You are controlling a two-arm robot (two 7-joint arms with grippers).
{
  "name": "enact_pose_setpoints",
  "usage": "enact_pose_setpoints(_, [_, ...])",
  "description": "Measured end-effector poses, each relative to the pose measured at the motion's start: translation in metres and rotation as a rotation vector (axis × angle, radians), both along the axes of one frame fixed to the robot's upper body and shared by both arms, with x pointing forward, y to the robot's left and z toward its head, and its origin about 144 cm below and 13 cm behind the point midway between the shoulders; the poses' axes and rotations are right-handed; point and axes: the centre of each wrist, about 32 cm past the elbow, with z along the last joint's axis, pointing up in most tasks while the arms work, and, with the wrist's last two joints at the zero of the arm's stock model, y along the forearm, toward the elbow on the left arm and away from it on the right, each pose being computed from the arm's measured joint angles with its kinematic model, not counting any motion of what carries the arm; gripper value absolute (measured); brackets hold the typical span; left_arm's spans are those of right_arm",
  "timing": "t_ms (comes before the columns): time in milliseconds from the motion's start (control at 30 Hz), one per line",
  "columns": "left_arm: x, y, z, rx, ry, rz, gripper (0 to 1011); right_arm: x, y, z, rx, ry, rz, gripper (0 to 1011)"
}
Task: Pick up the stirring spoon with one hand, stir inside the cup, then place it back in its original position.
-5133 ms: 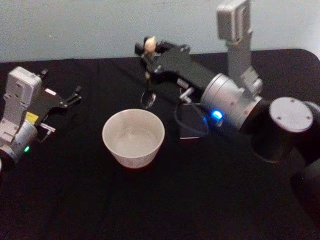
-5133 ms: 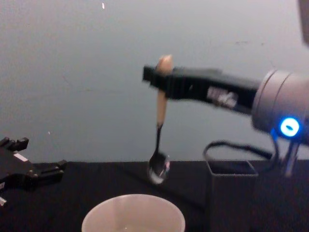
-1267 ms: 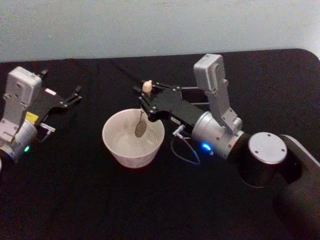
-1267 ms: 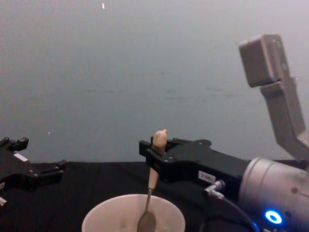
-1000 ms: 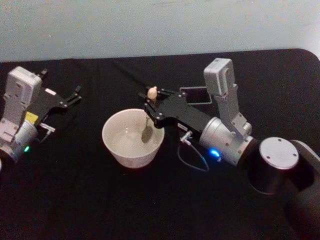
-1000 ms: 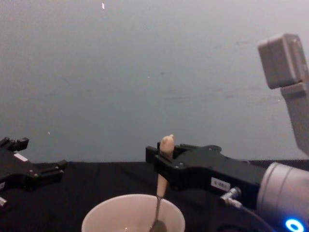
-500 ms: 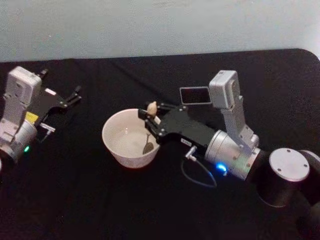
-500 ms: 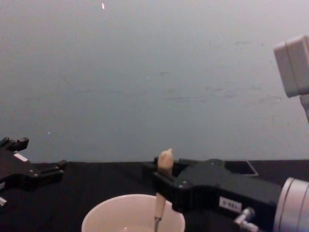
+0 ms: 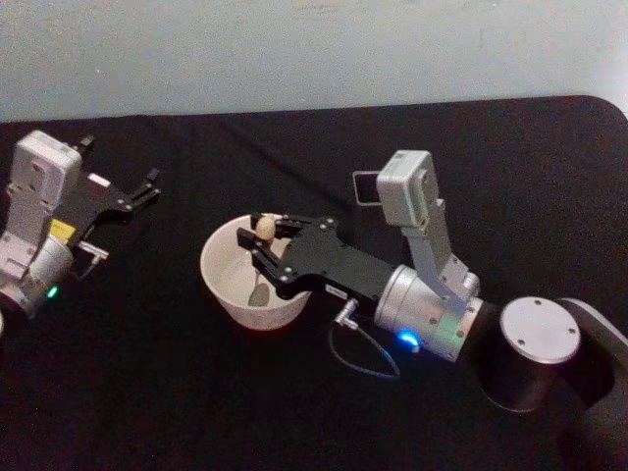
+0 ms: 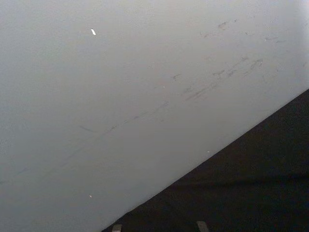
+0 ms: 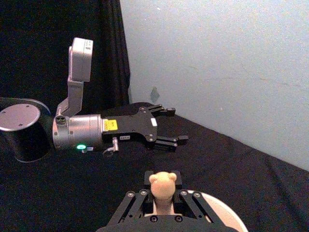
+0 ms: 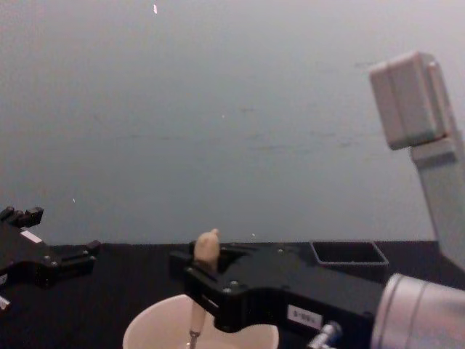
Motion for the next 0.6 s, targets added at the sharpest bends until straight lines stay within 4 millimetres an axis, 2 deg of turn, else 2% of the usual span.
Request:
enact_pose_setpoints(367, [0.000,0.000,0.000,0.000,0.000,0.000,1001,0.017,0.020,-0.002,0.001,-0.049,-0.041,214])
enact_pose_setpoints(600, [0.000,0.000,0.000,0.000,0.000,0.000,1001,0.026,0.020,-0.002,-0.008,-0.065,-0.076,213])
